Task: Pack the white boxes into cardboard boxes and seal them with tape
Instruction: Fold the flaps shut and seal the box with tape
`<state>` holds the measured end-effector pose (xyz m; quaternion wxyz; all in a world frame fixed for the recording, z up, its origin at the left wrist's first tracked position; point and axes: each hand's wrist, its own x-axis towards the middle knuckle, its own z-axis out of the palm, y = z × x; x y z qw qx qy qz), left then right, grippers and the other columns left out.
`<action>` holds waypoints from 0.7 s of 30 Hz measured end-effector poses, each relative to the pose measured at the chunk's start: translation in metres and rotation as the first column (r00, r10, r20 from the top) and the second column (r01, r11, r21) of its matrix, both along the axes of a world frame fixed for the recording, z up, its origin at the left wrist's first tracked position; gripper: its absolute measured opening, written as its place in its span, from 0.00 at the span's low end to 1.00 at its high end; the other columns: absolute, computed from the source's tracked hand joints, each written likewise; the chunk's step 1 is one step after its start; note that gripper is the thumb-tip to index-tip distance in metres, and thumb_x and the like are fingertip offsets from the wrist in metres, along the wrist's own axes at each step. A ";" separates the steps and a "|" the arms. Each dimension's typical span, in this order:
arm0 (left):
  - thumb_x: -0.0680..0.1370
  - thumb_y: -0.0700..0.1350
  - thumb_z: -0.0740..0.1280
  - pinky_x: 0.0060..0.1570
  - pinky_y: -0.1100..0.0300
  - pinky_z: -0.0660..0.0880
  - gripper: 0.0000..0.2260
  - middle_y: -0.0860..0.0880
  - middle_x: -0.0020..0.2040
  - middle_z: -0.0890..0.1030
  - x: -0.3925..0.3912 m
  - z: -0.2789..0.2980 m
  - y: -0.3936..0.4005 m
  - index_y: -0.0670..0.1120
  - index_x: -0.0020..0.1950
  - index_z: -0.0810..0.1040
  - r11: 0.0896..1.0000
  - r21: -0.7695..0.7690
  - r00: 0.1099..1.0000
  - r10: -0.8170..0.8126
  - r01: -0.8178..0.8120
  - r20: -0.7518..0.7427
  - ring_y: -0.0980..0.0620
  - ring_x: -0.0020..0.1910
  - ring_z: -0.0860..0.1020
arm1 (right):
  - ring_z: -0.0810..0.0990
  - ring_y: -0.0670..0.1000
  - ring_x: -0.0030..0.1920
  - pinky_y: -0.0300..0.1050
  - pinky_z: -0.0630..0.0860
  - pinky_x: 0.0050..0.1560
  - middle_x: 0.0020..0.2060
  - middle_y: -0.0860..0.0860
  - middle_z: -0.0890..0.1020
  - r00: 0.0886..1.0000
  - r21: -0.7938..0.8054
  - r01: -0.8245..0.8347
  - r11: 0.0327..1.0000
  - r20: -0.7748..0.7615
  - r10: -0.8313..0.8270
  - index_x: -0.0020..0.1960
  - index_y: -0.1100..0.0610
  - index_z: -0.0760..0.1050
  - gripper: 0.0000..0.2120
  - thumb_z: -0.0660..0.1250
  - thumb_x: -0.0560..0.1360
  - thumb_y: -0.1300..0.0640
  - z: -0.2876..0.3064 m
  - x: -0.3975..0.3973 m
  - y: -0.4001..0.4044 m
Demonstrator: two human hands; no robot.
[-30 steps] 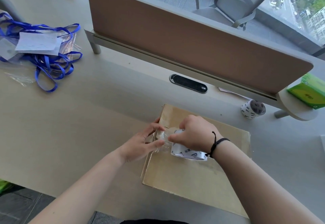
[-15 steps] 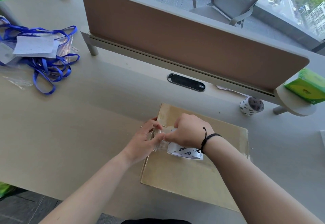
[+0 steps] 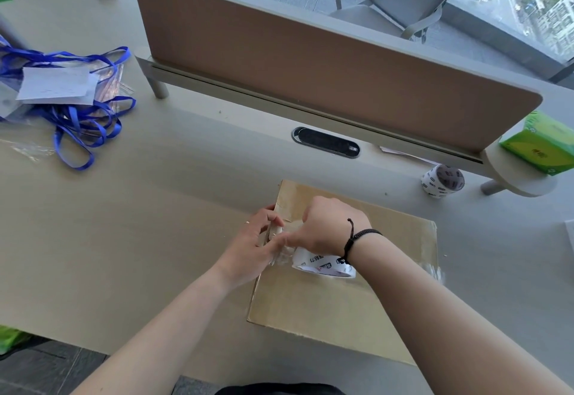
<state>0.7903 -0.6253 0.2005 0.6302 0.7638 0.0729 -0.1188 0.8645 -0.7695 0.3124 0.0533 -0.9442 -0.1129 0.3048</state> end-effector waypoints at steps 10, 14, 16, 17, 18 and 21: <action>0.80 0.49 0.70 0.38 0.63 0.75 0.07 0.54 0.50 0.81 0.001 0.003 0.000 0.54 0.52 0.73 0.998 -0.061 1.000 -0.009 0.008 -0.012 0.57 0.45 0.78 | 0.60 0.50 0.27 0.46 0.55 0.30 0.25 0.50 0.61 0.980 0.503 0.132 0.854 -0.193 -0.038 0.27 0.55 0.61 0.32 0.73 0.65 0.31 -0.009 0.000 -0.048; 0.80 0.47 0.70 0.40 0.64 0.77 0.07 0.53 0.57 0.81 0.001 0.002 -0.002 0.56 0.51 0.73 0.998 -0.065 0.999 -0.003 0.000 -0.050 0.56 0.50 0.81 | 0.63 0.46 0.24 0.40 0.58 0.28 0.21 0.43 0.67 0.959 0.661 0.275 0.698 -0.242 -0.149 0.26 0.55 0.64 0.27 0.73 0.73 0.44 -0.016 -0.013 -0.078; 0.80 0.46 0.70 0.39 0.66 0.75 0.07 0.54 0.52 0.81 0.001 0.004 -0.003 0.52 0.53 0.73 0.998 -0.058 0.998 -0.003 0.000 -0.058 0.58 0.45 0.80 | 0.66 0.43 0.22 0.36 0.60 0.26 0.20 0.43 0.71 0.952 0.674 0.304 0.674 -0.239 -0.190 0.26 0.54 0.64 0.26 0.74 0.74 0.47 -0.018 -0.018 -0.079; 0.80 0.46 0.70 0.37 0.67 0.74 0.06 0.56 0.49 0.80 0.001 0.005 -0.004 0.51 0.53 0.73 0.998 -0.066 0.998 -0.002 -0.002 -0.061 0.60 0.42 0.78 | 0.68 0.44 0.23 0.36 0.62 0.26 0.21 0.45 0.72 0.954 0.673 0.299 0.676 -0.217 -0.206 0.26 0.56 0.65 0.26 0.75 0.73 0.46 -0.020 -0.020 -0.076; 0.81 0.45 0.69 0.36 0.67 0.73 0.06 0.57 0.47 0.79 0.001 0.006 -0.004 0.50 0.53 0.72 0.997 -0.073 0.998 -0.004 -0.001 -0.065 0.61 0.40 0.77 | 0.70 0.46 0.24 0.39 0.65 0.26 0.23 0.49 0.75 0.958 0.668 0.288 0.686 -0.190 -0.216 0.27 0.58 0.66 0.28 0.76 0.71 0.43 -0.021 -0.022 -0.072; 0.81 0.45 0.68 0.37 0.68 0.72 0.06 0.64 0.42 0.79 0.000 0.006 -0.003 0.50 0.54 0.72 0.998 -0.058 0.997 -0.029 0.025 -0.066 0.63 0.37 0.76 | 0.74 0.51 0.26 0.46 0.70 0.27 0.28 0.58 0.80 0.972 0.600 0.228 0.767 -0.088 -0.220 0.30 0.63 0.68 0.32 0.70 0.65 0.33 -0.024 -0.025 -0.070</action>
